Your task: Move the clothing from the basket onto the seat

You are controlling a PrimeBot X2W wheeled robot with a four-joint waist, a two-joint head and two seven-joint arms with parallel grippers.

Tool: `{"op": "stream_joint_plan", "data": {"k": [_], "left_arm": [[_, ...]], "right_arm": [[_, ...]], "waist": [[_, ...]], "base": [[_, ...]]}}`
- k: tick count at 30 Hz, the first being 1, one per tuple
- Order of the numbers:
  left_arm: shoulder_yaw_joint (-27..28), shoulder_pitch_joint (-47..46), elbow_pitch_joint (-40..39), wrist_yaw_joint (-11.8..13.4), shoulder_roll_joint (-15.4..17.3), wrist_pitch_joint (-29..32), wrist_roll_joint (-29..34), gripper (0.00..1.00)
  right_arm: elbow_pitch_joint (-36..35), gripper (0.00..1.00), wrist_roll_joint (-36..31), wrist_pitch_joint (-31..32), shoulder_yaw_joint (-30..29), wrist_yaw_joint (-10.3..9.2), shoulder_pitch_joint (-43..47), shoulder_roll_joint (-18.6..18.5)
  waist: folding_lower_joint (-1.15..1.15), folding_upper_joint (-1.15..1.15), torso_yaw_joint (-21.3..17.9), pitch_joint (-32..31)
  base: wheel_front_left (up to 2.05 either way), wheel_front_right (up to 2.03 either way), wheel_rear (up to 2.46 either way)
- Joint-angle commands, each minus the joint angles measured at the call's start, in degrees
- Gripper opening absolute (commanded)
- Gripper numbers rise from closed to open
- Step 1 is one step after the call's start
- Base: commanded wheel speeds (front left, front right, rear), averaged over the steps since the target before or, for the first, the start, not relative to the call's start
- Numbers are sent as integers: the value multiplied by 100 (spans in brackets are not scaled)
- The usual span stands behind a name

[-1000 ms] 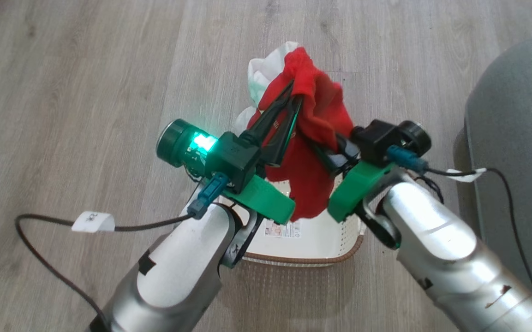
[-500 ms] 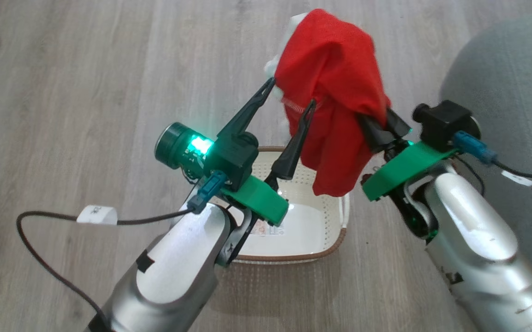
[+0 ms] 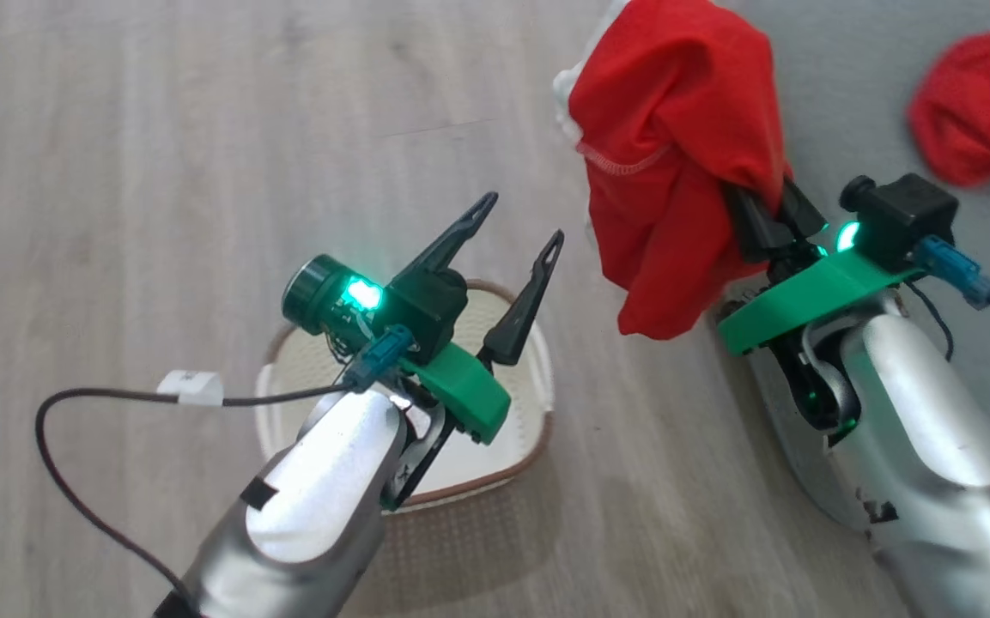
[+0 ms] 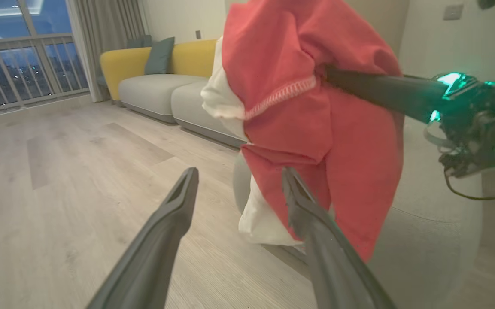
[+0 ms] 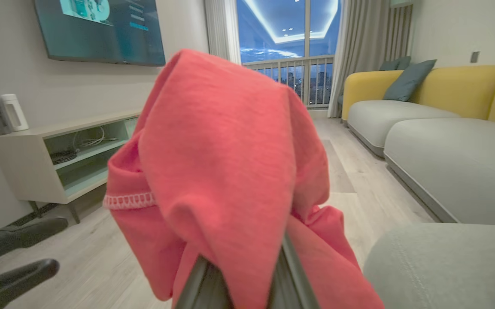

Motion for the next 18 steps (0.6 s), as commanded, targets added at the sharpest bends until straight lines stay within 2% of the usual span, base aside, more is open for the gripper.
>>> {"op": "stream_joint_plan", "data": {"k": [1, 7, 18], "left_arm": [[186, -130, -108, -39, 63, -29, -30, 100], [156, -180, 173, -194, 48, -29, -59, 100], [229, -173, 320, -311, -12, -29, -61, 100]], "right_arm": [[-220, 0, 49, -37, 11, -1, 17, -31], [-247, 0, 42, -37, -111, -1, 125, -24], [-230, 0, 132, -37, -225, -1, 308, 11]], "waist": [[0, 0, -385, 7], [0, 0, -1039, -35], [0, 0, -2111, -125]], "base": [[0, 0, 0], [0, 0, 0], [0, 0, 0]]}}
